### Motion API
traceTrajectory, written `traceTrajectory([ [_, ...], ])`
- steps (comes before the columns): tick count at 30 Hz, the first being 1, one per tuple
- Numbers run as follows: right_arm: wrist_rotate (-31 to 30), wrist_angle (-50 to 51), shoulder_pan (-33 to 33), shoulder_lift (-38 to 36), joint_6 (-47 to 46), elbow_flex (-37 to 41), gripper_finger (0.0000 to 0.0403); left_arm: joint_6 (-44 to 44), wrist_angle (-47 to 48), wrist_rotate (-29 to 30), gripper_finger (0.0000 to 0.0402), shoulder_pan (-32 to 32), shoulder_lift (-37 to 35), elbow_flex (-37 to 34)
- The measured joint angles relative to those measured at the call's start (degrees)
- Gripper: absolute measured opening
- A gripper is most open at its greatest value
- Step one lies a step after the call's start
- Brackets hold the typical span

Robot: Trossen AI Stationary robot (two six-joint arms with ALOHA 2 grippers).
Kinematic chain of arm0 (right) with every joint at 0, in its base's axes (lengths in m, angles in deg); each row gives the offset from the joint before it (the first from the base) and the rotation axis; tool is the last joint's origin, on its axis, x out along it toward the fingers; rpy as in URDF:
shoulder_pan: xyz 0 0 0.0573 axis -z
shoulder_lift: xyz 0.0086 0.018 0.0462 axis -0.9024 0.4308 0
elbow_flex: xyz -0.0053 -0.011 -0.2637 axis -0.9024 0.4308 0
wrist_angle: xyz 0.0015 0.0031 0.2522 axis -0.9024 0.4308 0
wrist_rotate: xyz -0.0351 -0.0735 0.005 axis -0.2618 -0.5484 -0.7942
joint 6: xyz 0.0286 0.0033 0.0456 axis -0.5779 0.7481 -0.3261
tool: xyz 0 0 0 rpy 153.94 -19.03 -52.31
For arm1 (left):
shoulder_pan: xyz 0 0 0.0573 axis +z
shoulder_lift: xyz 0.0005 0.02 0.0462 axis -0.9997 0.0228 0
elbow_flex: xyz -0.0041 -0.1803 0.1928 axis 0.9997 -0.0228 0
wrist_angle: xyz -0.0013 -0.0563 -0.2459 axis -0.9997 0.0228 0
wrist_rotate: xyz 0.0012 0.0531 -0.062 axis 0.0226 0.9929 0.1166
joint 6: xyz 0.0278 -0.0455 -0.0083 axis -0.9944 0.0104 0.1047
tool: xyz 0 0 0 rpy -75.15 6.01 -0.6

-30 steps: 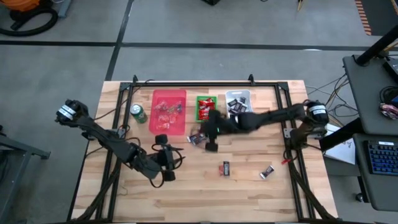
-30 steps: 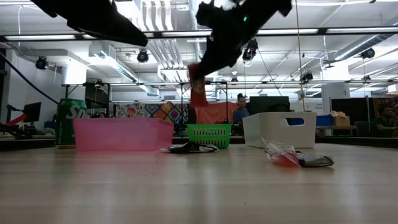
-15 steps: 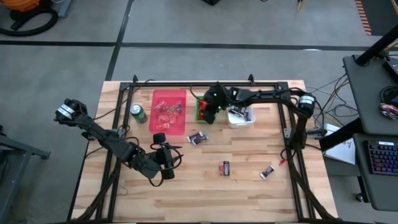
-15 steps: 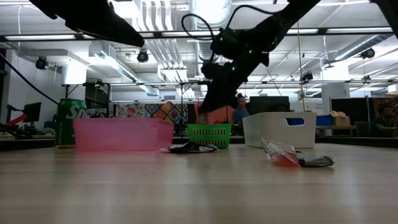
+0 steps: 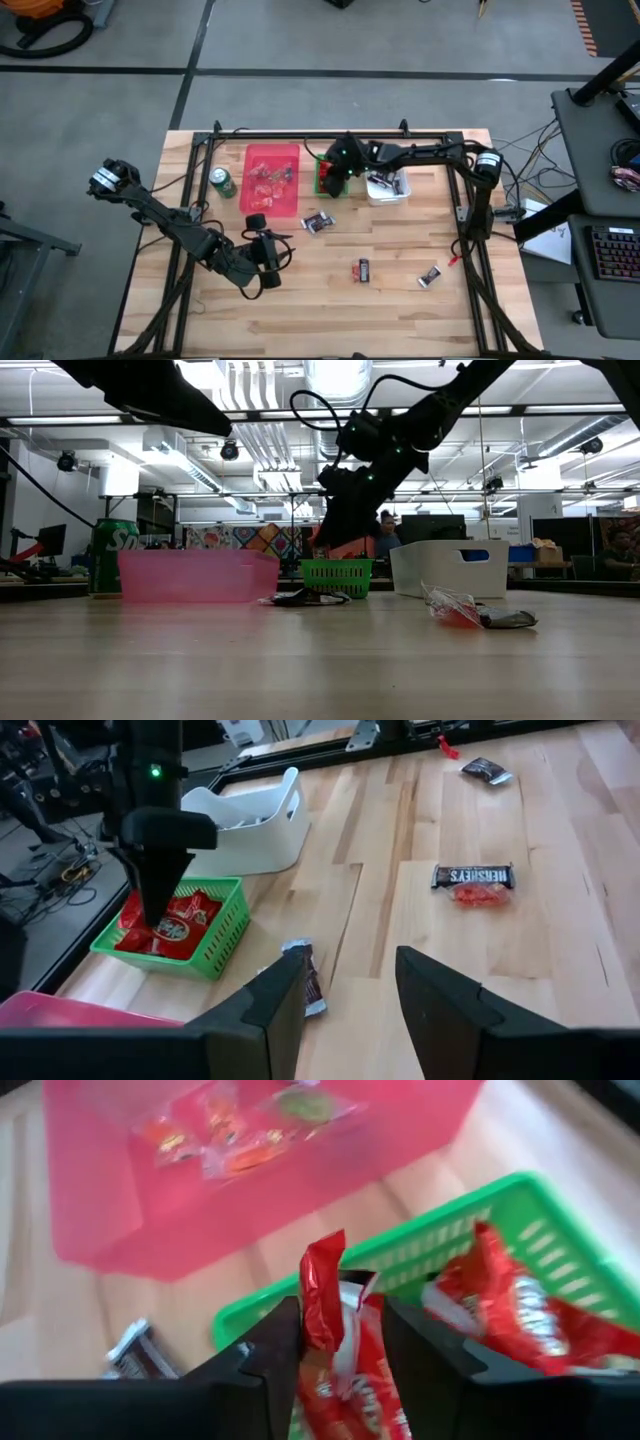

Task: Sort candy
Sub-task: Put the red chocolate into the green bin, then put the brown chocolate into the white bin

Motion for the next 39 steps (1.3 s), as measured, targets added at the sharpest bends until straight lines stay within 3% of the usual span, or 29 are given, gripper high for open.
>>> traceTrajectory([
  [5, -4.98, 0.93, 0.10, -0.03, 0.04, -1.31, 0.0158, 0.62, 0.00, 0.00, 0.0139, 0.00, 0.01, 0.00],
  [25, -5.88, 16.32, -0.24, -0.85, 2.54, -10.29, 0.0164, 2.24, 0.04, 0.00, 0.0139, 0.00, 0.05, -0.02],
  [32, -5.79, 22.31, -5.75, -7.04, 2.62, -8.21, 0.0152, 4.27, -0.35, -0.25, 0.0139, -0.01, 1.44, -0.02],
  [39, -6.67, 22.65, -15.54, -15.27, -1.39, -2.54, 0.0151, 5.52, -4.27, -1.13, 0.0139, -0.02, 6.28, -0.04],
])
